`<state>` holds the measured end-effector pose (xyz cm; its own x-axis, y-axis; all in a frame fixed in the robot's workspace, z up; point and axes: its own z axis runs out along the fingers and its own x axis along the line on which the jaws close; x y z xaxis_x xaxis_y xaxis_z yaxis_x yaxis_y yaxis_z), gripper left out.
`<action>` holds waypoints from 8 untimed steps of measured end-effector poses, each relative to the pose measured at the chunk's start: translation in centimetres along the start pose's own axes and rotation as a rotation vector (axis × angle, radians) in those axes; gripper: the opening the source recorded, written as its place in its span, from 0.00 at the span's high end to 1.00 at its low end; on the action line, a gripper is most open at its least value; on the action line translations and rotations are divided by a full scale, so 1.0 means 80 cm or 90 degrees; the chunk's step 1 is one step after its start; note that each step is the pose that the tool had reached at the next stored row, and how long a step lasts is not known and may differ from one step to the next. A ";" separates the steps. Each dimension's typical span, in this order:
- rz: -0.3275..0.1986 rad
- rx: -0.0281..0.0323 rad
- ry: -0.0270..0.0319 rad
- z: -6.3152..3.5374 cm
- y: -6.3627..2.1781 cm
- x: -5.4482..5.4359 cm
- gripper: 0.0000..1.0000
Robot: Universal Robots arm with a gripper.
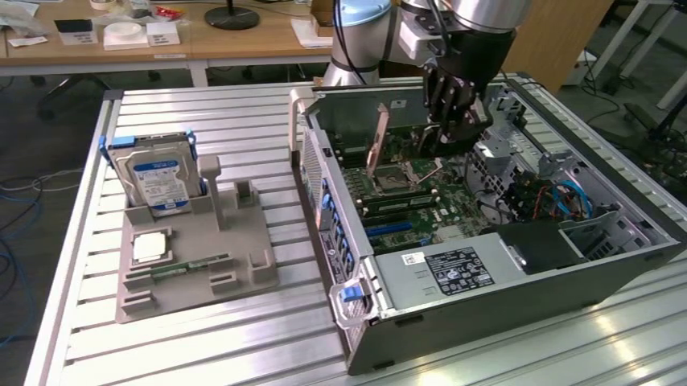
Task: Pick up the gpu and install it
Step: 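Insert the gpu into the slot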
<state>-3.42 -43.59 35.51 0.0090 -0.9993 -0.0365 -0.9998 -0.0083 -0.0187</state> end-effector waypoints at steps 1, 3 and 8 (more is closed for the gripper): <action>0.000 0.0000 -0.0001 0.000 0.000 0.000 0.72; 0.000 0.0001 -0.0001 0.001 0.000 0.000 0.72; -0.001 0.0000 -0.0001 0.004 0.000 0.000 0.72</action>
<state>-3.42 -43.59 35.21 0.0102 -0.9993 -0.0366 -0.9998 -0.0095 -0.0188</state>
